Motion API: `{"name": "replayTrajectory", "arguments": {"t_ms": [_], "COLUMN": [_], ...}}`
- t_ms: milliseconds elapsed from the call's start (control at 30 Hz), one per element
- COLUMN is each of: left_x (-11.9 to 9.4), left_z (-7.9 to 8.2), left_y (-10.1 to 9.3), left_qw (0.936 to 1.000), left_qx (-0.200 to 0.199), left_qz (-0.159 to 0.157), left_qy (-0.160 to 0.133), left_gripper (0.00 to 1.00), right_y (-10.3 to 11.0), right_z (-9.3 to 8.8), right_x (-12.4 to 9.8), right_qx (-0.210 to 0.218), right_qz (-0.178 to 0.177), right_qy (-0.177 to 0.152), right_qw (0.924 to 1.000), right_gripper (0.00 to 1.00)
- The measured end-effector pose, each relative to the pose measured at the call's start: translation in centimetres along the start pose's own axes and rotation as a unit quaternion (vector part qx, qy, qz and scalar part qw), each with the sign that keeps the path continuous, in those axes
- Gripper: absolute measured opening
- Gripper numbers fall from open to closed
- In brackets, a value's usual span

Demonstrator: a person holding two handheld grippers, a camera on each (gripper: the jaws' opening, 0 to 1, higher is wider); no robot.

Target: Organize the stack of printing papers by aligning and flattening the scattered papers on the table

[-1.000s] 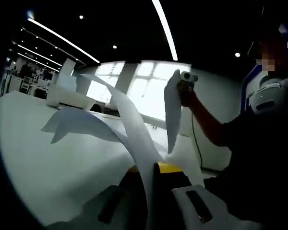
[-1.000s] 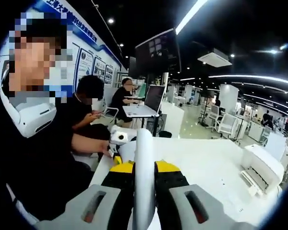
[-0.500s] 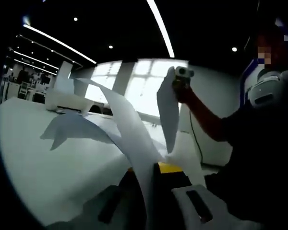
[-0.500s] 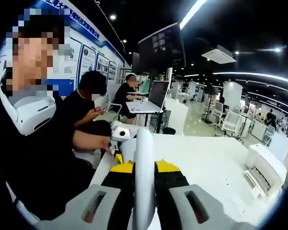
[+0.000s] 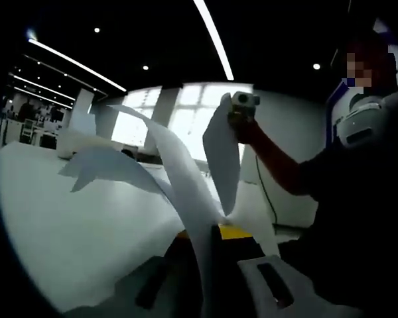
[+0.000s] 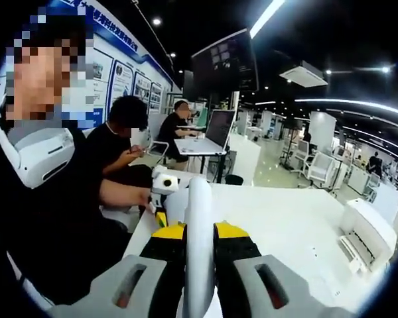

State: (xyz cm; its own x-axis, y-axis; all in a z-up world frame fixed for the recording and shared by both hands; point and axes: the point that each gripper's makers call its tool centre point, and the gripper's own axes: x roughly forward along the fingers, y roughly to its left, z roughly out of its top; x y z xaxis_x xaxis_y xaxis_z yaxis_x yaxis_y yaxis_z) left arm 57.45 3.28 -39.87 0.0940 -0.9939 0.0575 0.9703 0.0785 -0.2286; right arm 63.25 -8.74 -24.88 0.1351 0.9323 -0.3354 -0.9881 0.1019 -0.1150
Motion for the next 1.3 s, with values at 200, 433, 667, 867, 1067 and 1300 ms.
{"name": "replayTrajectory", "arguments": {"t_ms": [200, 433, 667, 867, 1067, 1300], "left_x": [0.2, 0.2, 0.4, 0.5, 0.8, 1.0], "left_z": [-0.3, -0.4, -0.4, -0.2, 0.0, -0.1], "left_y": [-0.1, -0.1, -0.2, -0.4, -0.7, -0.9], "left_qw": [1.0000, 1.0000, 0.9999, 0.9999, 0.9997, 0.9996], "left_qx": [0.000, -0.001, 0.000, 0.004, 0.005, 0.002], "left_qz": [-0.003, -0.006, -0.009, -0.011, -0.018, -0.025], "left_qy": [0.004, 0.005, 0.009, 0.011, 0.012, 0.013], "left_gripper": [0.07, 0.07, 0.07, 0.08, 0.09, 0.10], "right_y": [-0.1, -0.1, -0.1, 0.0, 0.2, 0.1], "right_z": [-0.4, -0.5, -0.8, -1.0, -1.3, -1.8], "right_x": [0.9, 1.9, 3.1, 4.0, 5.2, 6.2], "right_qx": [0.003, 0.008, 0.011, 0.012, 0.008, 0.012], "right_qz": [0.000, 0.007, 0.017, 0.021, 0.026, 0.033], "right_qy": [0.009, 0.013, 0.026, 0.035, 0.050, 0.056], "right_qw": [1.0000, 0.9999, 0.9994, 0.9991, 0.9984, 0.9978], "right_gripper": [0.10, 0.10, 0.10, 0.10, 0.10, 0.10]}}
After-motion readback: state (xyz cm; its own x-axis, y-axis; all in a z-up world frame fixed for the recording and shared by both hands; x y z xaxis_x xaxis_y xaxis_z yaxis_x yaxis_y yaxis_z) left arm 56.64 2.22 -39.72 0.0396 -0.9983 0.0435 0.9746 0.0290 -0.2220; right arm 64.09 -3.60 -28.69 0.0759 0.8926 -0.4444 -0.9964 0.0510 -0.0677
